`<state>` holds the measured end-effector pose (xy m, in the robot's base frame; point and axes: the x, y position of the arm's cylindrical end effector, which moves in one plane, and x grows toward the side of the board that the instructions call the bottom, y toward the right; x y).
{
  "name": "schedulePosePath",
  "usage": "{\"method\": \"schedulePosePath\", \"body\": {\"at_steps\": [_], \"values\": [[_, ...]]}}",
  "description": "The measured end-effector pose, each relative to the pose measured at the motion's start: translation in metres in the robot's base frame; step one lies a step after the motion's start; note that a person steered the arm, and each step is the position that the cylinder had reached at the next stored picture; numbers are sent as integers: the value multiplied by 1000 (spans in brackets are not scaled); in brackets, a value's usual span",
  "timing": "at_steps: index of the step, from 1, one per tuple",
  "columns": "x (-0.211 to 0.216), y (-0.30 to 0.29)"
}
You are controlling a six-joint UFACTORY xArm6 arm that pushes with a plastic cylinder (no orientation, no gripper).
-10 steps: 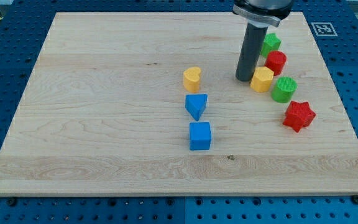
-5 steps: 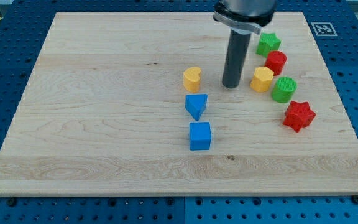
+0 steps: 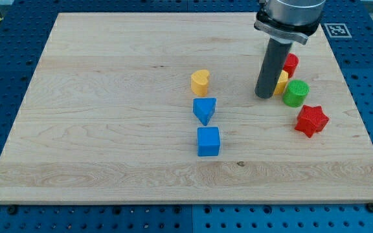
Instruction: Push the yellow hexagon below the red circle
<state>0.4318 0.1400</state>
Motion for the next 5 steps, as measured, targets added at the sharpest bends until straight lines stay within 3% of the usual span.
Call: {"method": "schedulePosePath", "body": {"at_steps": [3,5], "values": [[-2,34],[-2,24]]}}
